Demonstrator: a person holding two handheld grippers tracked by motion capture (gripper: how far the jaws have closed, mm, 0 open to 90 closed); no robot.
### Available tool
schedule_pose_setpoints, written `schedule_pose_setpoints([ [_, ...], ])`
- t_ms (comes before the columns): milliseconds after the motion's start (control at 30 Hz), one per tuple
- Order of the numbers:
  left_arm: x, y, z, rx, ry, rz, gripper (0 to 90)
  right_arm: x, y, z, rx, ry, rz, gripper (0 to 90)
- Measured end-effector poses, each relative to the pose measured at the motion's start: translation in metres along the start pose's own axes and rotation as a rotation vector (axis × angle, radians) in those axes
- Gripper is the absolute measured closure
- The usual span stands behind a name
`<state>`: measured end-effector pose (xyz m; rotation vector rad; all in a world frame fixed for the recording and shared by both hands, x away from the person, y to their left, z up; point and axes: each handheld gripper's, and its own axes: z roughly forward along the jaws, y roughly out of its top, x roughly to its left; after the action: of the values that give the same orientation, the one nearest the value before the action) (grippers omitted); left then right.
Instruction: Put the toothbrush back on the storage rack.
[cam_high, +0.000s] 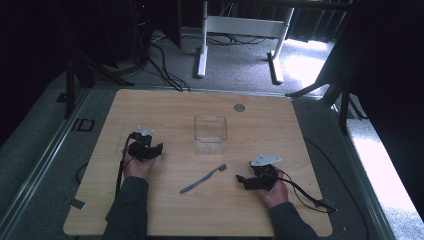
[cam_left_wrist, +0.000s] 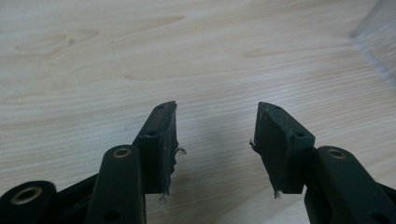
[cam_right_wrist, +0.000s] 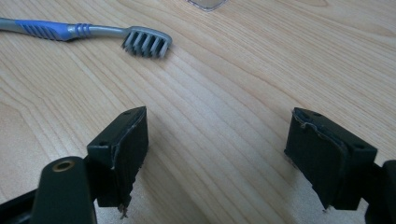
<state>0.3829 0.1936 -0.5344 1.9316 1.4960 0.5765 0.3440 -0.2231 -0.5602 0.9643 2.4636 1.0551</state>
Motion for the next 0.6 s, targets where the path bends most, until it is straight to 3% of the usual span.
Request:
schedule_pose_setpoints([
  [267,-0.006,0.005,-0.02,-0.037,-0.021,0.023,50.4,0.0,0.0,0.0,-0.001,-0.001,-0.002,20.6],
  [600,-0.015,0.012,-0.039,-0.057,-0.086,0.032,50.8,0.0,0.0,0.0,-0.002,0.0,-0.004,20.6],
])
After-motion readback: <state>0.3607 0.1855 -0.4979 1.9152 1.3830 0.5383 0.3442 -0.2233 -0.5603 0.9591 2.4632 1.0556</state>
